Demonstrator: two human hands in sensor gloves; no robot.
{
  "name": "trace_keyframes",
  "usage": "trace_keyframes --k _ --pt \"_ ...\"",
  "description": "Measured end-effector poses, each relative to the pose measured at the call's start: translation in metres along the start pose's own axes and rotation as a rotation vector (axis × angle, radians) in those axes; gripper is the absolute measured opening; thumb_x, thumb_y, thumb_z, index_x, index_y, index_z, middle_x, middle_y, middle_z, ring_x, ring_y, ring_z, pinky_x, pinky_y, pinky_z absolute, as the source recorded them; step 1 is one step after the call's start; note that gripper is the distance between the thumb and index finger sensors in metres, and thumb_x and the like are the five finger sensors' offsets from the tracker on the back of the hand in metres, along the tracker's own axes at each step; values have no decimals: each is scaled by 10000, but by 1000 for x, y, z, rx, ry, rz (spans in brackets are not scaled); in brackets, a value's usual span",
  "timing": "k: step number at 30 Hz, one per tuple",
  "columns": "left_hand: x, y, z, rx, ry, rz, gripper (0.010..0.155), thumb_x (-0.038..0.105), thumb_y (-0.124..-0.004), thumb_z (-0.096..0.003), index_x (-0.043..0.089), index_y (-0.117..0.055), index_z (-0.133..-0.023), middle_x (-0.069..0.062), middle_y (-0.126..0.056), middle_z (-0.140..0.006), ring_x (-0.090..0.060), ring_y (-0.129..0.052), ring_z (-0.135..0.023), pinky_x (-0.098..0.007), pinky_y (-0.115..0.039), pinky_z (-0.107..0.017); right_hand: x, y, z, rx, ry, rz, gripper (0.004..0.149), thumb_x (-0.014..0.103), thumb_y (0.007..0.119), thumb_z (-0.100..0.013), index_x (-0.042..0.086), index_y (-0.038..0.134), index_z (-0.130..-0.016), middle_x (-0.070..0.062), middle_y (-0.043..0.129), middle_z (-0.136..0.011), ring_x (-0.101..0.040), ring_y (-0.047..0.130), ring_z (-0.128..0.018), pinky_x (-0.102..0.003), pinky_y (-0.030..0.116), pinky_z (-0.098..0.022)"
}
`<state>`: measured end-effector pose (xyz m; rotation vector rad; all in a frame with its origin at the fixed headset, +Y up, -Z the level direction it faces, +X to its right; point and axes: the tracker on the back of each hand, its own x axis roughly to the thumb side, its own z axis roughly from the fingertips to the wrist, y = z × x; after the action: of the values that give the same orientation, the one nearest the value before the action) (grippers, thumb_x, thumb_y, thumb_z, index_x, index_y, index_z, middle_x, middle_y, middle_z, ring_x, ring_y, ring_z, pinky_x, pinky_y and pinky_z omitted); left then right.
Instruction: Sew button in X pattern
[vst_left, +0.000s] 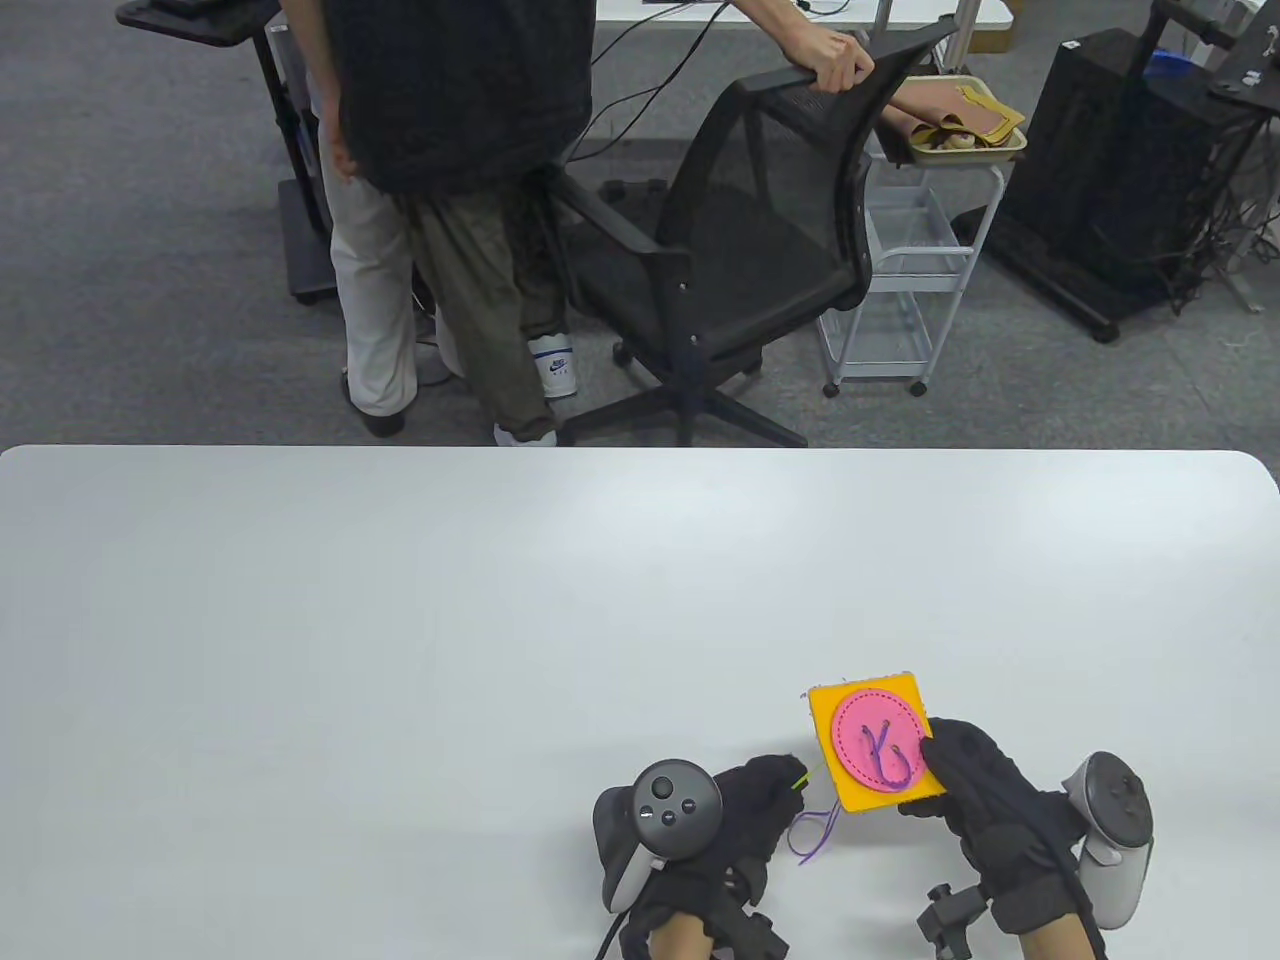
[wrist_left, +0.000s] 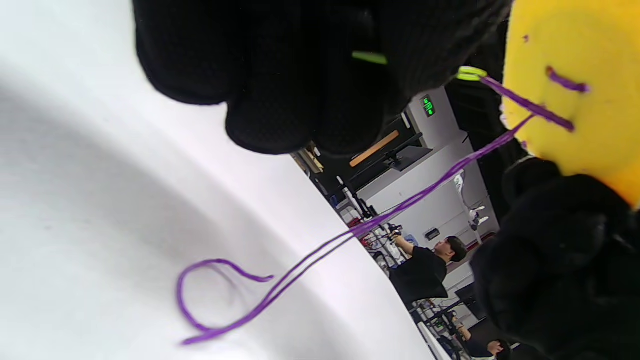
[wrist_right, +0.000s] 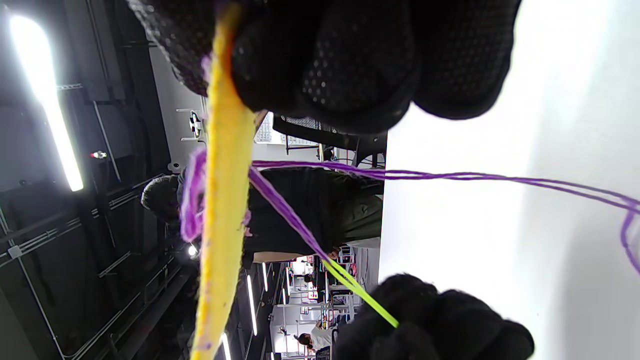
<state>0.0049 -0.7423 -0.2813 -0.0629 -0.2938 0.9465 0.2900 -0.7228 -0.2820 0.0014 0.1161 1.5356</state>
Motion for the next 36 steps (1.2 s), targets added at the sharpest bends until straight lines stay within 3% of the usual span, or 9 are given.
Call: trace_keyframes --k 17,36 --pt "-20 6 -2 -60 131 -102 392 334 -785 -498 206 -847 -864 -14 -1012 -733 -257 -1034 -629 -483 -842 -475 3 -4 1 -18 0 -31 428 388 700 -533 151 660 -887 -15 877 -565 -134 881 -475 -446 769 -552" --pt "-31 12 0 -82 265 -39 394 327 -782 -498 176 -849 -856 -13 -1022 -665 -240 -1047 -561 -477 -852 -438 4 -8 2 -32 5 -41 426 384 697 -535 150 659 -888 -17 875 -568 -136 880 -479 -448 767 -554"
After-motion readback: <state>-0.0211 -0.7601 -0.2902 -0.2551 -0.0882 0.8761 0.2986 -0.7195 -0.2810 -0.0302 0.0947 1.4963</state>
